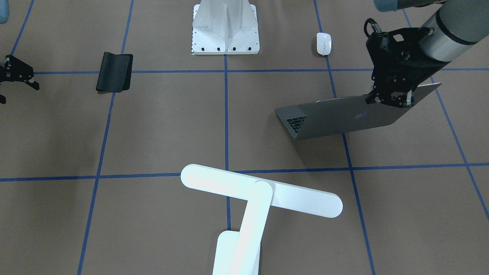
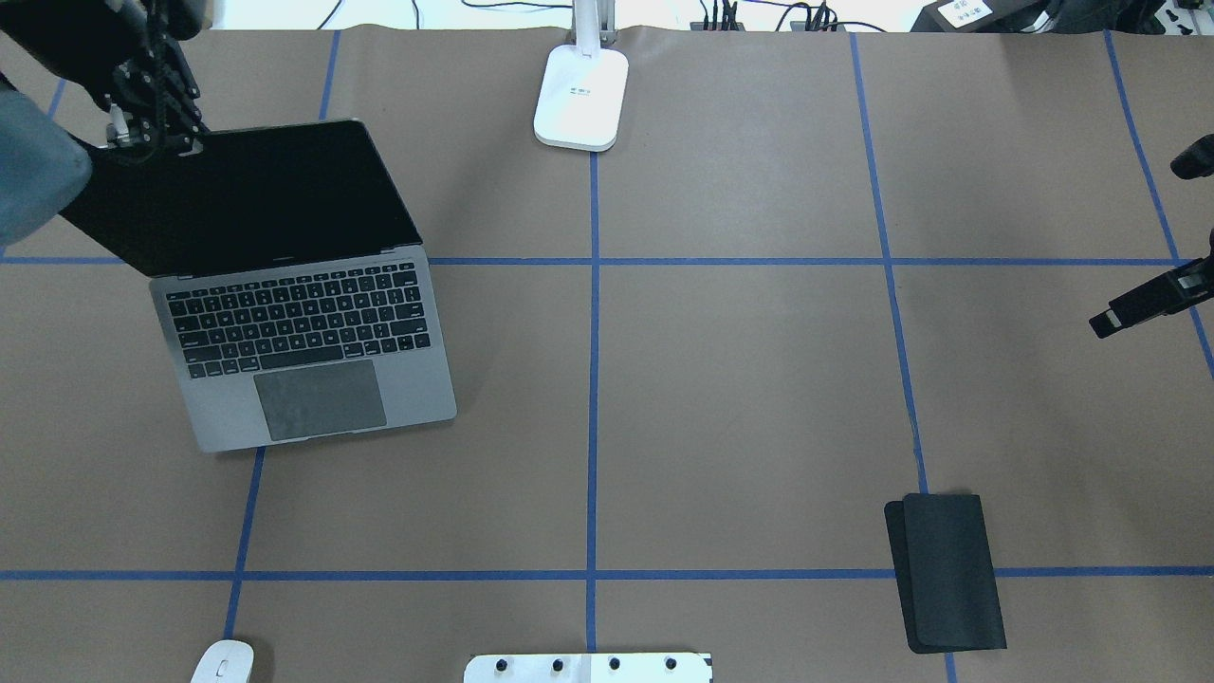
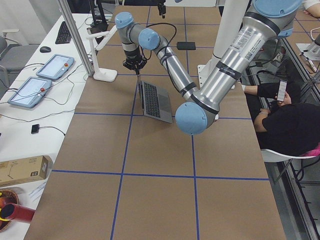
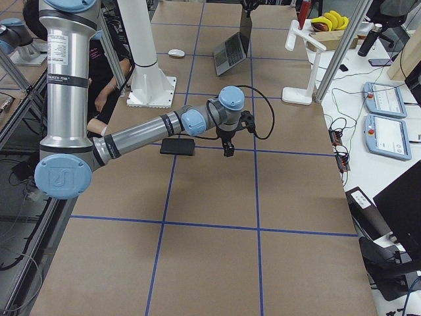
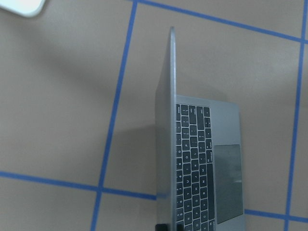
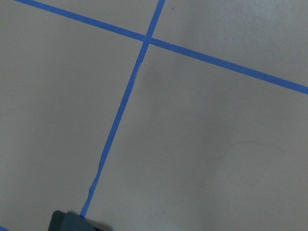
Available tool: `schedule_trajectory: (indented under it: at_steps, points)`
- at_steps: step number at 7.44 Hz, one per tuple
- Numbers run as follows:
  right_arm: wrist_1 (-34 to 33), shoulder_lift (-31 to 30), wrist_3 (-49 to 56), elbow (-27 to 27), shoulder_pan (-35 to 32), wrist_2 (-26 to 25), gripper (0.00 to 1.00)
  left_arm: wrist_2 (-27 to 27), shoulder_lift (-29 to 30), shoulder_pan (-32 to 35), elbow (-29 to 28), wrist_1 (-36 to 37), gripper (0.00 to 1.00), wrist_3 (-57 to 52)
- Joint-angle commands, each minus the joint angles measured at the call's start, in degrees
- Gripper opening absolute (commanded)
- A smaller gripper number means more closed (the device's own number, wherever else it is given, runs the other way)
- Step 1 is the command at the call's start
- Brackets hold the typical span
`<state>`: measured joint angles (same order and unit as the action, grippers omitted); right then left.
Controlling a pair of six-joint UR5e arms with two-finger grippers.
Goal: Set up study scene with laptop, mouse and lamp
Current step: 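Carry the laptop farther from the robot toward the white lamp base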
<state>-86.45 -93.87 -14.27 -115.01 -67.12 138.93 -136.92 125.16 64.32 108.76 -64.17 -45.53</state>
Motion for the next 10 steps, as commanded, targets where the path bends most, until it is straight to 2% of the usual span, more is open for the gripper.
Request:
schedule_trajectory:
  at_steps: [1,5,8,10]
  points:
    - [0.1,0.5,-0.9,1.0,-0.3,-0.1,1.00,0.5,6.1,-0.2,-5.1,-0.9,0.01,0.3]
    - [0.1,1.8,-2.4,2.0,-1.3,-0.1,1.00,-0.1,8.8,-1.5,-15.7,-12.2,0.00,-0.3]
    - [0.0,2.6,-2.5,2.5,-1.3,-0.1,1.00,0.0,10.4,-1.9,-16.1,-12.6,0.00,0.2]
    - [0.0,2.6,-2.5,2.4,-1.3,0.0,1.00,0.4,11.7,-5.4,-16.7,-14.2,0.00,1.3]
